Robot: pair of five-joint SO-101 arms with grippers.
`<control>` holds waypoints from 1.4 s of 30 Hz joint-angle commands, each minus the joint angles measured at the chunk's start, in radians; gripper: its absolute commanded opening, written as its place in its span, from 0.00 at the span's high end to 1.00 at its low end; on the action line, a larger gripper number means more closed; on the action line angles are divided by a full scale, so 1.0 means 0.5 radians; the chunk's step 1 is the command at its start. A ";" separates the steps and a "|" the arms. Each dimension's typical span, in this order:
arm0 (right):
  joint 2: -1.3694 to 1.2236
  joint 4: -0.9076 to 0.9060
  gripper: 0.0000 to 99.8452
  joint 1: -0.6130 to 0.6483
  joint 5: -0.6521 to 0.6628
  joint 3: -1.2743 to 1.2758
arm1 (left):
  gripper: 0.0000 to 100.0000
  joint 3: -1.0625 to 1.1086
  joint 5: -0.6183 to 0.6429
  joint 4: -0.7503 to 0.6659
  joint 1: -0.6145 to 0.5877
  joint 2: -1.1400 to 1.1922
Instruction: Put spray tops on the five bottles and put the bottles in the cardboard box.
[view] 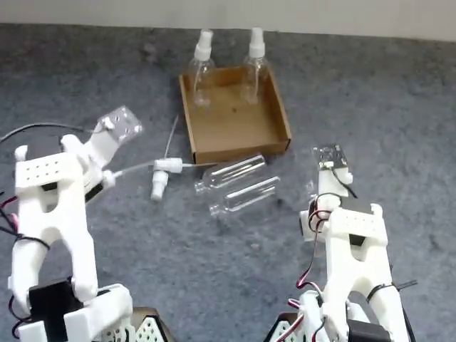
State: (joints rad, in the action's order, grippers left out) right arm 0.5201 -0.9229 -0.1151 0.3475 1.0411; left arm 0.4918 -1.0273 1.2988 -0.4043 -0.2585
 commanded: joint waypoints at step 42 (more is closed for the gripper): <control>0.026 0.348 0.85 -0.014 -0.034 0.315 | 0.70 0.293 2.710 -0.285 0.186 0.222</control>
State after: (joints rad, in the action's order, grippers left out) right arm 0.5386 -0.7603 -0.1166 0.3383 1.1638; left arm 0.6375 0.0606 1.1899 -0.3337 -0.1834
